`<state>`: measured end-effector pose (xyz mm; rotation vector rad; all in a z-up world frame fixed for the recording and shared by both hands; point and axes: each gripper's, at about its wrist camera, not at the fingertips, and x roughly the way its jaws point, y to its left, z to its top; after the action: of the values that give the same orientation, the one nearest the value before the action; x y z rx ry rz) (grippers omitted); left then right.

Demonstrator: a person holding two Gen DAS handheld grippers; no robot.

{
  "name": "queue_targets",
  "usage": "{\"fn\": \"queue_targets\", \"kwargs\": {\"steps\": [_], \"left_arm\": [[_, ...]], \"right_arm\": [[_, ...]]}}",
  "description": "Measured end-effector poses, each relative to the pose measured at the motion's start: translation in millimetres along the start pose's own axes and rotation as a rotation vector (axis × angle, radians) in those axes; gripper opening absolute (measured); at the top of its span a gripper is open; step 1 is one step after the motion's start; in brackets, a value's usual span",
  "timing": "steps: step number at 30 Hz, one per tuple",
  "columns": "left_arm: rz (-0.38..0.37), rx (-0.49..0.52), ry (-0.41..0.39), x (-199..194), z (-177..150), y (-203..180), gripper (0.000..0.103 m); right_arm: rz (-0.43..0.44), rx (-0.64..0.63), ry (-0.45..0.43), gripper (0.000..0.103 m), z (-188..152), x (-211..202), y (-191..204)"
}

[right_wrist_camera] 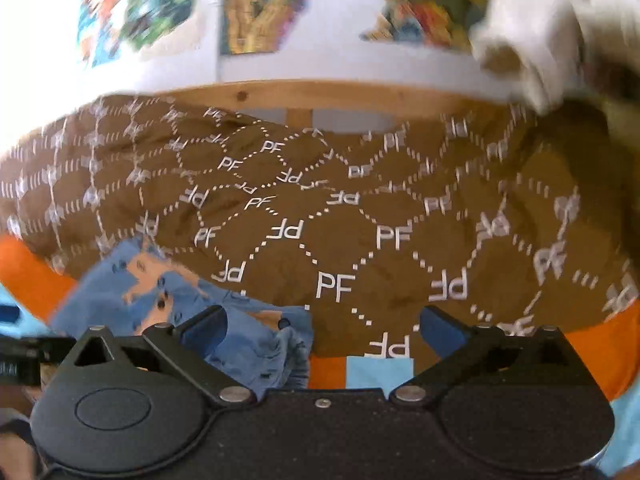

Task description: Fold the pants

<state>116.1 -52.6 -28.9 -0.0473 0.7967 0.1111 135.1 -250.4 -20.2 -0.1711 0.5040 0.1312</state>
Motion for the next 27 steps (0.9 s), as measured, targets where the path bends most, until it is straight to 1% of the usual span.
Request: {"fn": "queue_targets", "kwargs": {"steps": [2, 5, 7, 11, 15, 19, 22, 24, 25, 27], "left_arm": [[0.002, -0.025, -0.01, -1.3, -7.7, 4.9, 0.102], [-0.004, -0.032, -0.016, -4.7, -17.6, 10.3, 0.102], [-0.016, -0.03, -0.01, -3.9, -22.6, 13.8, 0.103], [-0.032, -0.022, -0.011, -2.1, -25.2, 20.7, 0.103], [-0.051, -0.001, -0.01, -5.0, -27.1, 27.5, 0.103], [-0.07, 0.001, -0.005, -11.3, -30.8, 36.4, 0.103], [-0.061, 0.011, 0.019, -17.6, -32.6, 39.5, 0.103], [-0.06, 0.014, 0.042, -23.6, -30.5, 41.6, 0.103], [-0.079, 0.007, 0.032, -27.5, -26.9, 43.4, 0.103], [-0.121, 0.004, -0.039, -35.8, -14.5, 44.3, 0.103]], "right_arm": [[-0.008, -0.109, 0.01, 0.102, -10.1, -1.8, 18.6], [-0.029, -0.234, 0.042, 0.102, -25.4, -5.4, 32.7], [-0.043, -0.263, 0.052, 0.102, -31.7, -8.3, 31.4], [-0.012, -0.206, 0.078, 0.102, -31.8, -13.1, 17.8], [0.011, -0.123, 0.118, 0.102, -31.7, -16.5, 8.7], [0.007, -0.095, 0.129, 0.102, -31.4, -22.4, 4.5], [0.002, -0.078, 0.103, 0.102, -28.9, -27.3, 2.7], [-0.018, -0.101, 0.043, 0.102, -26.5, -33.3, 5.3], [-0.034, -0.116, 0.007, 0.102, -25.7, -36.1, 7.9], [-0.072, -0.147, -0.058, 0.102, -24.2, -37.7, 13.7]]}}
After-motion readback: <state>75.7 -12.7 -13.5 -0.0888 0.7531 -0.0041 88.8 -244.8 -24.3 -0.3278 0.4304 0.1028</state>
